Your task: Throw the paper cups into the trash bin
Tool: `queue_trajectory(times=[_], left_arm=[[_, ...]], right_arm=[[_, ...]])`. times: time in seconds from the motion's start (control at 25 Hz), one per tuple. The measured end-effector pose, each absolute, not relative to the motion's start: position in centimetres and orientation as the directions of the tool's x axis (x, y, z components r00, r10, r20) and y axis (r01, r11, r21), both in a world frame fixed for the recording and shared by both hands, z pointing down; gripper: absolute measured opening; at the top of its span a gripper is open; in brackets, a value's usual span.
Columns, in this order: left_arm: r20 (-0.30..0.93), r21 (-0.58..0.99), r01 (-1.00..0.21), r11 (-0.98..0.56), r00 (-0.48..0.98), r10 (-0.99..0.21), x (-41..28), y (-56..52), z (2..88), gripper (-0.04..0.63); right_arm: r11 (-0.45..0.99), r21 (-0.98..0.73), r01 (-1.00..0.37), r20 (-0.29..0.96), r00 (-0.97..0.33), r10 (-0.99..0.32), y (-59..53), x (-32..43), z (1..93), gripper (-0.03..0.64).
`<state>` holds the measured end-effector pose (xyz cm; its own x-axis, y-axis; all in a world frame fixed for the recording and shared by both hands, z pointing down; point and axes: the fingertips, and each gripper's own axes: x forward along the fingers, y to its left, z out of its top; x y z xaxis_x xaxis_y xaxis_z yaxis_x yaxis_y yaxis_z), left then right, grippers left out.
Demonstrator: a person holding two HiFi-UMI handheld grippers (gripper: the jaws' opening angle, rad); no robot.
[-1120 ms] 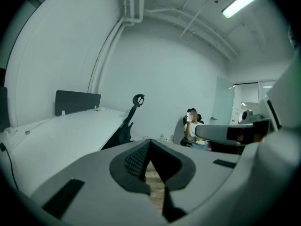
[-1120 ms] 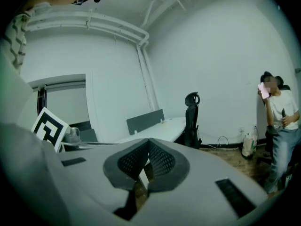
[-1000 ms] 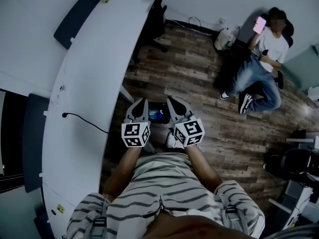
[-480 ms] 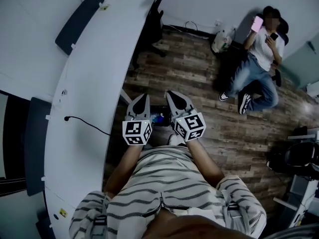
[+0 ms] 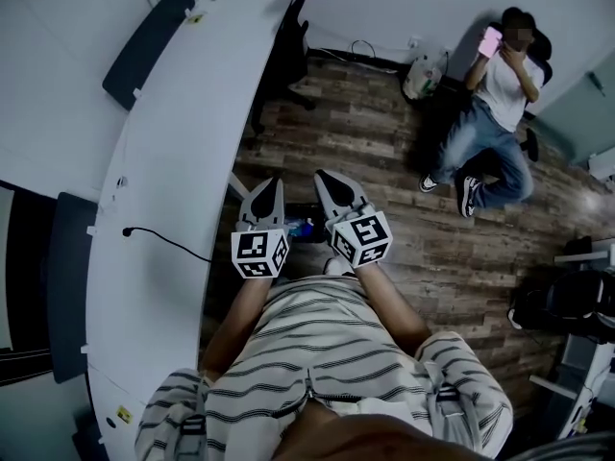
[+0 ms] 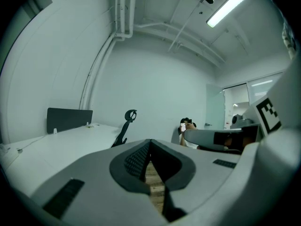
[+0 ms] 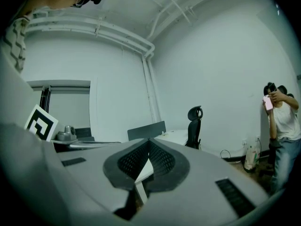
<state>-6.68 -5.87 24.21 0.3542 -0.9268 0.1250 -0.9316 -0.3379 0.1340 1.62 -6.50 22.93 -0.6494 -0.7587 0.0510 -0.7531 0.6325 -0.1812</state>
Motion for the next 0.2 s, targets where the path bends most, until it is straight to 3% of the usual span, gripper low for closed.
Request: queue_trajectory(times=[0.2], left_arm=[[0.119, 0.127, -0.931, -0.341, 0.356, -0.927, -6.09, -6.01, 23.86, 0.023]], right_arm=[[0.626, -0.182, -0.758, 0.048, -0.643, -0.764, -6.78, 2.44, 22.85, 0.008]])
